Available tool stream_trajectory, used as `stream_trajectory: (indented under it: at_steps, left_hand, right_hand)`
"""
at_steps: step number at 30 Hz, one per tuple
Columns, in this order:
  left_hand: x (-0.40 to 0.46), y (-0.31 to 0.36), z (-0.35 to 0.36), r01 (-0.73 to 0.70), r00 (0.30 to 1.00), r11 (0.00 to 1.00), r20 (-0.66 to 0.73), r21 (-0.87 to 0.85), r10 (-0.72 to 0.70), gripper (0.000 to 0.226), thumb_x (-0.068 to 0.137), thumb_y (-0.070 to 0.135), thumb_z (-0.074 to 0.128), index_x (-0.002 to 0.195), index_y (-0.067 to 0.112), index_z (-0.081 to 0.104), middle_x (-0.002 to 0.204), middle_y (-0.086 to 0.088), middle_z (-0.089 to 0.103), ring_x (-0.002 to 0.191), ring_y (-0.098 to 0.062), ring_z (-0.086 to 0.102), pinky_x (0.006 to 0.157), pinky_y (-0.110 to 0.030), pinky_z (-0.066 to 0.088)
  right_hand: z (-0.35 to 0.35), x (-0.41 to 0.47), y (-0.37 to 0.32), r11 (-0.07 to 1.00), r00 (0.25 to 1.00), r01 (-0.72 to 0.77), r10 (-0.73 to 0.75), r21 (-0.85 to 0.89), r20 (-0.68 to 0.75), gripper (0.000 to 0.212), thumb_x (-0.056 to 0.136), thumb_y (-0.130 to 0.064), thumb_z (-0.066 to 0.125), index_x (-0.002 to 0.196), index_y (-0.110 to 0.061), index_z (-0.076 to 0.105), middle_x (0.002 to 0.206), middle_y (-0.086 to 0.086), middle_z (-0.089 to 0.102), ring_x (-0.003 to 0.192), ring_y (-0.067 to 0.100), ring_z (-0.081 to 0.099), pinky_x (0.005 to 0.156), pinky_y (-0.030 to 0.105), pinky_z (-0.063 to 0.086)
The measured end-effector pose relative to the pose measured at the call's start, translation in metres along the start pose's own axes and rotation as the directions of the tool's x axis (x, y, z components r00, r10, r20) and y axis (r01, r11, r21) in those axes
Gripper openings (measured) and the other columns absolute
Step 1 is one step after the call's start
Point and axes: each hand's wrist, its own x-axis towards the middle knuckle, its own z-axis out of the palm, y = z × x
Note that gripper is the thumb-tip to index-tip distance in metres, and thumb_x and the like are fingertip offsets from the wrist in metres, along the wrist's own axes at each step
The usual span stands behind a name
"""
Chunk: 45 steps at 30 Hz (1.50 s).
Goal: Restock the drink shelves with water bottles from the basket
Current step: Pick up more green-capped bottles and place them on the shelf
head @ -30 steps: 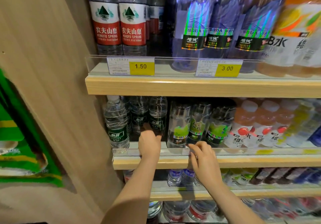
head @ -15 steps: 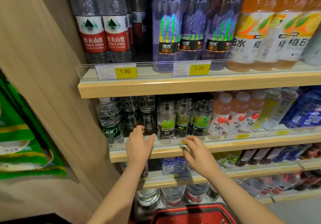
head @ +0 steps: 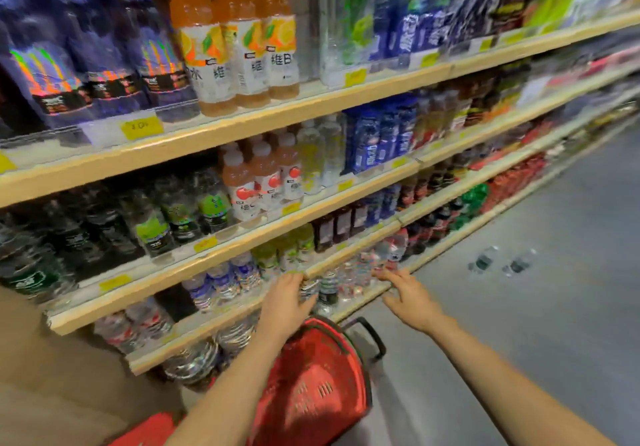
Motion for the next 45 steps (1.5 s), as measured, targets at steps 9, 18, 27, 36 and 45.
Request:
stream_trajectory:
  at_steps: [9,18,27,36,45]
  left_hand:
    - [0.035,0.222,0.143,-0.113,0.984,0.970,0.113,-0.216,0.140,0.041,0.083,0.035,0.063,0.118,0.015,0.054,0.111,-0.004,0.059,0.101,-0.020,0.056,0.082,-0.029,0.043]
    - [0.083,0.390,0.247,-0.108,0.954,0.936,0.230,-0.336,0.193,0.040,0.081,0.033,0.067,0.116,0.018,0.056,0.098,0.000,0.057,0.086,-0.016,0.055,0.080,-0.030,0.047]
    - [0.215,0.474,0.354,-0.063,0.942,0.941,0.292,-0.331,0.166,0.040,0.081,0.034,0.067,0.115,0.019,0.055,0.099,-0.001,0.059,0.087,-0.016,0.056,0.077,-0.027,0.045]
    - [0.349,0.562,0.432,0.026,0.944,0.943,0.319,-0.333,0.086,0.037,0.078,0.032,0.070,0.111,0.022,0.056,0.093,0.003,0.057,0.082,-0.013,0.055,0.076,-0.027,0.046]
    - [0.418,0.616,0.527,0.260,0.963,0.880,0.172,-0.397,-0.207,0.036,0.075,0.025,0.075,0.103,0.028,0.054,0.091,0.005,0.057,0.082,-0.009,0.054,0.073,-0.021,0.043]
  right_hand:
    - [-0.105,-0.105,0.219,0.958,0.962,-0.260,0.268,0.123,-0.056,0.041,0.089,-0.023,0.056,0.129,-0.016,0.049,0.130,0.006,0.049,0.117,0.020,0.052,0.091,0.022,0.037]
    - [-0.184,-0.135,0.386,0.840,0.861,-0.419,0.488,0.346,-0.143,0.040,0.088,-0.022,0.060,0.127,-0.014,0.052,0.128,0.010,0.051,0.109,0.023,0.056,0.083,0.022,0.038]
    - [-0.255,-0.062,0.545,0.789,0.825,-0.471,0.552,0.394,-0.119,0.043,0.086,-0.022,0.063,0.126,-0.012,0.052,0.128,0.008,0.052,0.098,0.016,0.055,0.079,0.021,0.038]
    - [-0.340,0.036,0.686,0.742,0.818,-0.496,0.573,0.450,-0.043,0.046,0.083,-0.022,0.066,0.125,-0.012,0.051,0.121,0.003,0.054,0.097,0.016,0.054,0.083,0.025,0.043]
    - [-0.394,0.136,0.842,0.808,0.901,-0.427,0.417,0.407,0.117,0.052,0.080,-0.025,0.070,0.126,-0.015,0.049,0.122,0.002,0.052,0.099,0.016,0.055,0.080,0.022,0.041]
